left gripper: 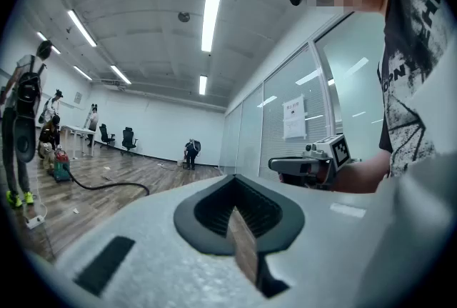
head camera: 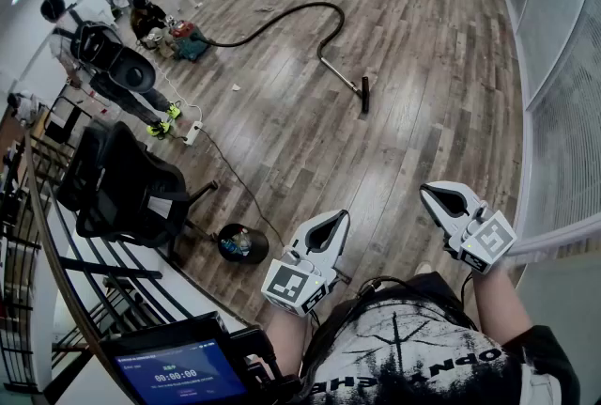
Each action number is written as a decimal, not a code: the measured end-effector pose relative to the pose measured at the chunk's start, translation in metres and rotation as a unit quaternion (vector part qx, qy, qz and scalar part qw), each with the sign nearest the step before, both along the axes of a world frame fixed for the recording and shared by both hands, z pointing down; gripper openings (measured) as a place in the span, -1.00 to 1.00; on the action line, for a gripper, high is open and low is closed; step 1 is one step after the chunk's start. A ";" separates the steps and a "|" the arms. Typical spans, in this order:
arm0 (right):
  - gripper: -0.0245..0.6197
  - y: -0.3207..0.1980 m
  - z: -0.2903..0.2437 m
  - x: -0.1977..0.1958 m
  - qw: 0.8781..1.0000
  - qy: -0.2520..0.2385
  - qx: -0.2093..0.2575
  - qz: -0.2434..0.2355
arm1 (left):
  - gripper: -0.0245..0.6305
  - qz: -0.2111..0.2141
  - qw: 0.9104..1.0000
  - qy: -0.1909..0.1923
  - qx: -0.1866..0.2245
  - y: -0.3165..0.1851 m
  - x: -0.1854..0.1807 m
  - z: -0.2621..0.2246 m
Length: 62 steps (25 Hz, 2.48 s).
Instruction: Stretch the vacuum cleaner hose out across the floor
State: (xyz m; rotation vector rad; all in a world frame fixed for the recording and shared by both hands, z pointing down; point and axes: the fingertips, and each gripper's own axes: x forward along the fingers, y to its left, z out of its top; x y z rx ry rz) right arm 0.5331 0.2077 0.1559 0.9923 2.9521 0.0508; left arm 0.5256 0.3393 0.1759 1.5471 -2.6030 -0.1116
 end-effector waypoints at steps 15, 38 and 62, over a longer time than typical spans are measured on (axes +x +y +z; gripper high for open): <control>-0.92 0.020 0.010 0.009 0.998 0.048 -0.030 -0.021 | -0.93 -0.004 1.000 -0.015 0.000 0.008 0.007 -0.002; -0.91 0.013 0.028 0.008 0.997 0.071 -0.014 -0.001 | -0.93 0.011 1.000 0.000 -0.007 -0.002 0.009 0.022; -0.90 -0.053 0.034 -0.129 0.996 0.066 0.020 -0.053 | -0.93 -0.054 0.998 0.021 -0.005 -0.060 -0.107 0.022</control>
